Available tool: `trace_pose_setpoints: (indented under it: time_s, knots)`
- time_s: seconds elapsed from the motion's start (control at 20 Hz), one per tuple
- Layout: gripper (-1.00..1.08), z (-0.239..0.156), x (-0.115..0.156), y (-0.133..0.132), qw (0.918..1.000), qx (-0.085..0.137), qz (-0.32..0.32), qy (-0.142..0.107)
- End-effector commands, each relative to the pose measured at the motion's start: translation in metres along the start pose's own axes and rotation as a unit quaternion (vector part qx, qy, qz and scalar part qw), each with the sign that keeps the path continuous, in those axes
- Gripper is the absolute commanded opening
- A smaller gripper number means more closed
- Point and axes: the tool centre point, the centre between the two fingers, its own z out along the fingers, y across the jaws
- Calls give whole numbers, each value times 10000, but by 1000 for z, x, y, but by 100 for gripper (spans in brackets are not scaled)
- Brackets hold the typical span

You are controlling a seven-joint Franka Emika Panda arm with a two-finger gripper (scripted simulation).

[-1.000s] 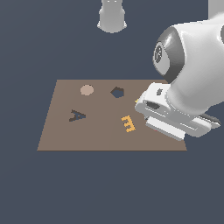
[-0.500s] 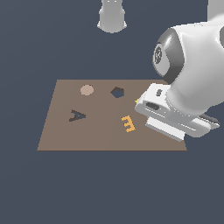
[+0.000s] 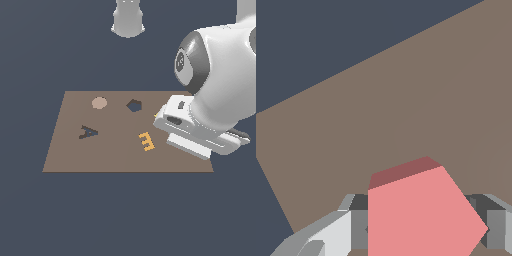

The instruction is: Insert a designated object into the corresponding slot on a board.

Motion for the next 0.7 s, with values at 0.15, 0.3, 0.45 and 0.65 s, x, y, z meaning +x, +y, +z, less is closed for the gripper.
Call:
trace_pose_setpoints:
  time_s: [0.15, 0.3, 0.45, 0.65]
  knots:
    - [-100, -1, -9, 3, 9994, 1, -352, 0]
    - [-100, -1, -16, 7, 9979, 1, -650, 1]
    - [-100, -1, -24, 12, 9948, 2, -1015, 1]
    - [-100, -2, -37, 21, 9871, 2, -1603, 2]
